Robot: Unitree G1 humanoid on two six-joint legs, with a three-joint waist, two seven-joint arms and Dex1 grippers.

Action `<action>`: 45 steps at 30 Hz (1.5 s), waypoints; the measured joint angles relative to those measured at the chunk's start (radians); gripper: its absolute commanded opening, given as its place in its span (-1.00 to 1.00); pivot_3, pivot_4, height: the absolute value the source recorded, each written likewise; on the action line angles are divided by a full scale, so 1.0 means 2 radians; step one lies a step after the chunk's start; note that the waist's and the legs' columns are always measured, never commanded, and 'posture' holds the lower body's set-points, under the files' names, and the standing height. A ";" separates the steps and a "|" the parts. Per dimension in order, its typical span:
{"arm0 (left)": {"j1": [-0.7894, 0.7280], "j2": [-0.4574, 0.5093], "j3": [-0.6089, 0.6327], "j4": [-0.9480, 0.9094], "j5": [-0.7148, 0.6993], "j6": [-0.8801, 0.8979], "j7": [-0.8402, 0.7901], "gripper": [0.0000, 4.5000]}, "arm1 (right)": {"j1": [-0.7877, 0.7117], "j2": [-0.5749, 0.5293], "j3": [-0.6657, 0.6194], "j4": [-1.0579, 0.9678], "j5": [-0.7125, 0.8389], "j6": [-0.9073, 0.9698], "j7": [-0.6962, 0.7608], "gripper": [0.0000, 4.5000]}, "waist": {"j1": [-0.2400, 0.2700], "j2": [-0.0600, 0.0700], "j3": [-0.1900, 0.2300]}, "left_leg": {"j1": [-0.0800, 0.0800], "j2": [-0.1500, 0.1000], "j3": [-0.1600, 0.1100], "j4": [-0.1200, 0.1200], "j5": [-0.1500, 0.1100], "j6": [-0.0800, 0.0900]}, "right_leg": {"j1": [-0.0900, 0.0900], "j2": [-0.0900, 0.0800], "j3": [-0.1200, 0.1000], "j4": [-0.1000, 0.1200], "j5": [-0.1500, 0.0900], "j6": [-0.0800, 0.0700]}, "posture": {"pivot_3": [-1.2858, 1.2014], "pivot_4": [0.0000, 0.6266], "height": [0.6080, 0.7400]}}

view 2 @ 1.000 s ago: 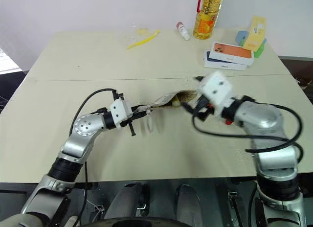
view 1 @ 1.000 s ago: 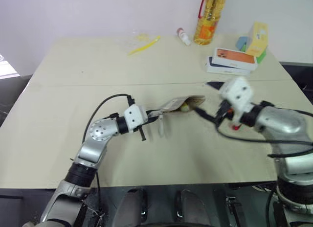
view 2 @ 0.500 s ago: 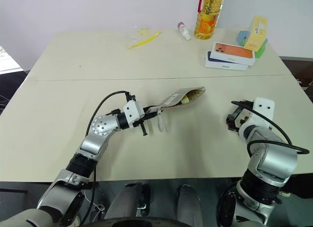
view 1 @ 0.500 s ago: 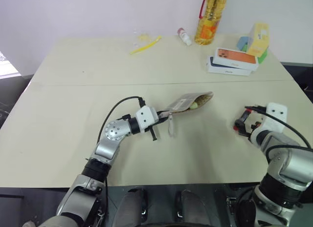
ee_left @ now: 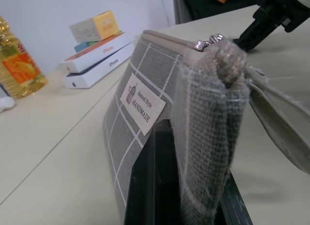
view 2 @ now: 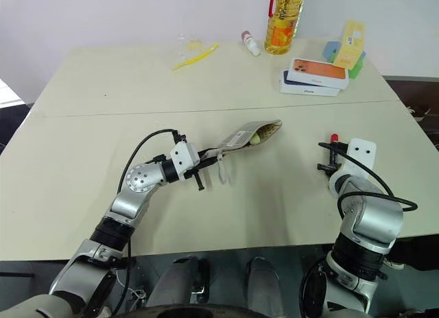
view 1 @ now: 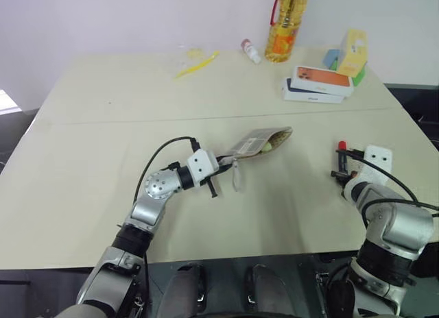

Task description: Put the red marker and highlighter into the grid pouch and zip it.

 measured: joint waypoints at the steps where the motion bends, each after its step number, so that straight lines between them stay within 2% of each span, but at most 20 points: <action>1: 0.000 0.002 0.005 -0.002 -0.003 0.002 0.000 -1.00 | 0.011 -0.048 0.041 -0.001 -0.007 -0.038 0.017 -0.83 | 0.001 0.000 0.000 | 0.000 0.000 0.000 0.000 0.000 0.000 | 0.000 0.000 0.000 0.000 0.000 0.000 | 0.03 -0.52 1.00; 3: 0.000 0.013 0.020 -0.006 -0.012 0.006 0.001 -1.00 | 0.021 -0.122 0.093 -0.016 -0.020 -0.114 0.051 -0.83 | 0.000 0.000 0.000 | 0.000 0.000 0.000 0.000 0.000 0.000 | 0.000 0.000 0.000 0.000 0.000 0.000 | 0.03 -0.52 1.00; 5: 0.000 0.023 0.035 -0.009 -0.022 0.014 0.000 -1.00 | 0.031 -0.170 0.127 -0.034 -0.026 -0.188 0.085 -0.83 | 0.000 0.000 0.000 | 0.000 0.000 0.000 0.000 0.000 0.000 | 0.000 0.001 0.000 0.000 -0.001 0.001 | 0.03 -0.52 1.00; 14: 0.000 0.062 0.062 -0.011 -0.049 0.024 -0.027 -1.00 | 0.073 -0.284 0.198 -0.043 -0.044 -0.406 0.202 -0.83 | 0.005 -0.001 0.001 | 0.000 0.000 0.000 0.002 0.000 0.001 | 0.001 0.000 0.000 -0.001 -0.001 0.001 | 0.03 -0.52 1.00; 26: 0.013 0.065 0.053 -0.047 -0.051 0.033 -0.048 -1.00 | 0.056 -0.287 0.219 -0.003 -0.080 -0.488 0.230 -0.83 | 0.005 -0.001 0.001 | 0.000 0.000 0.000 0.002 0.000 0.001 | 0.002 0.000 0.000 -0.001 0.000 0.001 | 0.03 -0.52 1.00; 31: 0.015 0.072 0.047 -0.052 -0.051 0.033 -0.065 -1.00 | 0.047 -0.304 0.235 0.006 -0.114 -0.540 0.246 -0.83 | 0.004 -0.001 0.001 | 0.000 0.000 0.000 0.002 -0.001 0.001 | 0.002 0.000 0.000 -0.002 0.000 0.001 | 0.03 -0.52 1.00; 45: -0.015 0.063 0.009 -0.057 -0.057 0.029 -0.143 -1.00 | -0.030 -0.289 0.303 0.025 -0.151 -0.668 0.325 -0.83 | 0.005 -0.001 0.001 | 0.000 0.000 0.000 0.002 -0.001 0.001 | 0.002 0.000 0.000 -0.002 0.000 0.001 | 0.03 -0.52 1.00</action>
